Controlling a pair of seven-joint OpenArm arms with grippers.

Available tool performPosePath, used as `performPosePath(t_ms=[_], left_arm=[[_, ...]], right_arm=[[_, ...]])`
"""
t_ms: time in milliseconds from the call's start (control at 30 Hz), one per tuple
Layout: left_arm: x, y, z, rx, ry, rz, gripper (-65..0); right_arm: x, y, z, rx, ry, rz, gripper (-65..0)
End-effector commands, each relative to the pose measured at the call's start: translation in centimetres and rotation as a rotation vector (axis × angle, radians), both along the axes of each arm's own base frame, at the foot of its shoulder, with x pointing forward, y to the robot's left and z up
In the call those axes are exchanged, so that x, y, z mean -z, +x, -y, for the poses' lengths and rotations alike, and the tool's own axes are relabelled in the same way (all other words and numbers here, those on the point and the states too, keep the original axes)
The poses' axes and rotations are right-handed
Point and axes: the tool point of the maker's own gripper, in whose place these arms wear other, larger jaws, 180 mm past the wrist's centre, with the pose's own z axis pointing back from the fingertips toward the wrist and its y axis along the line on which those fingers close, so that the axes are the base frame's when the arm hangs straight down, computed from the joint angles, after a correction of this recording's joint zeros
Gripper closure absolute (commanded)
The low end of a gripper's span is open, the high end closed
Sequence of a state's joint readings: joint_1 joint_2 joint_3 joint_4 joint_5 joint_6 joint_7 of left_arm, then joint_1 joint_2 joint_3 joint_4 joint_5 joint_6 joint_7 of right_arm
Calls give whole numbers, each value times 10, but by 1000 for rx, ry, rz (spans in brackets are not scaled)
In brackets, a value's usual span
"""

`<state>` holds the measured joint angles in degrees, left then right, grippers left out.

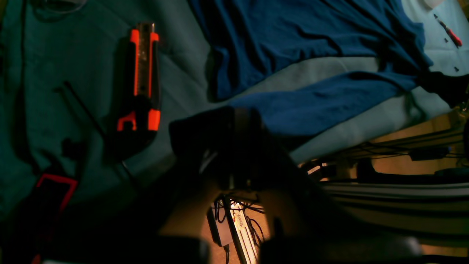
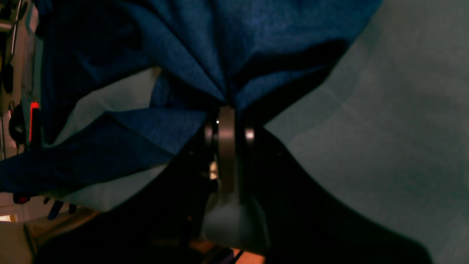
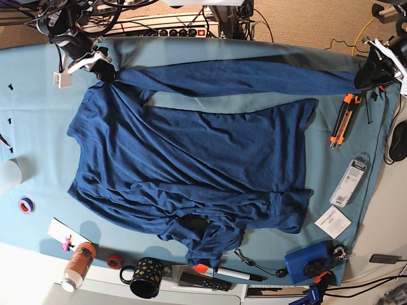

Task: Layout the t-shirt on the table in an organized manner, then fold the t-shirt properly
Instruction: 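Grasp the shirt's shoulder corner with the right gripper and pull it outward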

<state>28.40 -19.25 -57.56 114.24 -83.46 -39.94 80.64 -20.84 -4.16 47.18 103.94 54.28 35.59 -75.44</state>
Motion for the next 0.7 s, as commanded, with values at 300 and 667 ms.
performPosePath(t_ms=[300,667], left_arm=[[-10,3,-1,12,5,34,0],[-15,11,-1,13,5,63,0]], right_arm=[[-10,-7,20,12,-47,7,0],[-28,-24,62,96,-100,31,0]])
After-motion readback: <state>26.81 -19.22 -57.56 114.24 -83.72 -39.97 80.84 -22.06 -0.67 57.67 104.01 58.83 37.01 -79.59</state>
